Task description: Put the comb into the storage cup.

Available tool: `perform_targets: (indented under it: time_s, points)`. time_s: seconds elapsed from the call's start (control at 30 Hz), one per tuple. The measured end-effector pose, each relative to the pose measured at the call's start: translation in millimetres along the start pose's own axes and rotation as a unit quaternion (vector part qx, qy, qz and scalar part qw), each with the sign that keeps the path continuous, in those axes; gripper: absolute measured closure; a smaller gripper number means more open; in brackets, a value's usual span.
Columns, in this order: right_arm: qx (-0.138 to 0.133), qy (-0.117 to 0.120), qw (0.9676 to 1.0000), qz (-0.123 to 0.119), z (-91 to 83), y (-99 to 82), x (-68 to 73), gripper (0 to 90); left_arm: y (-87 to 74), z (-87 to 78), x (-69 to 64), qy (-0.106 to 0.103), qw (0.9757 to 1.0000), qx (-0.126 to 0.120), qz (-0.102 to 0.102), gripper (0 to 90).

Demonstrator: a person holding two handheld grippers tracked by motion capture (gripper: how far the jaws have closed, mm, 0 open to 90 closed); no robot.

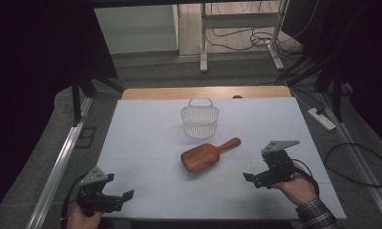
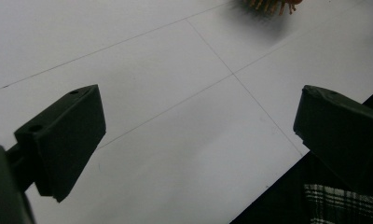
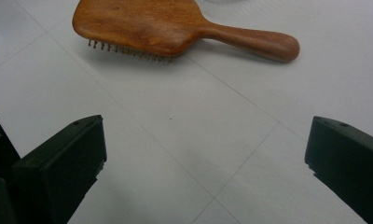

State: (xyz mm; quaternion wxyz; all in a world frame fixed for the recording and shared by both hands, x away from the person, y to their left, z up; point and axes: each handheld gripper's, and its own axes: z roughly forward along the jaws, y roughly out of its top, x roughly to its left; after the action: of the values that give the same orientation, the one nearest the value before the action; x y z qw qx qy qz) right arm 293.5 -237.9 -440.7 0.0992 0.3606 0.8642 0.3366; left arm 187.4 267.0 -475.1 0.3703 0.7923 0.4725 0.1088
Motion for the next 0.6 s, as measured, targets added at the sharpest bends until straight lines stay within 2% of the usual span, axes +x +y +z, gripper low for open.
perform_targets:
  time_s: [0.2,0.6]
  points:
    - [0.008,0.003,1.0,-0.001,5.9,5.6,-0.3,0.0,0.0,0.0,0.1,-0.001,1.0,0.0,0.0,3.0]
    - [-0.001,0.009,0.9999,-0.005,18.6,18.1,-3.2,0.0,-0.1,-0.1,0.4,-0.001,1.0,-0.001,-0.001,3.1]
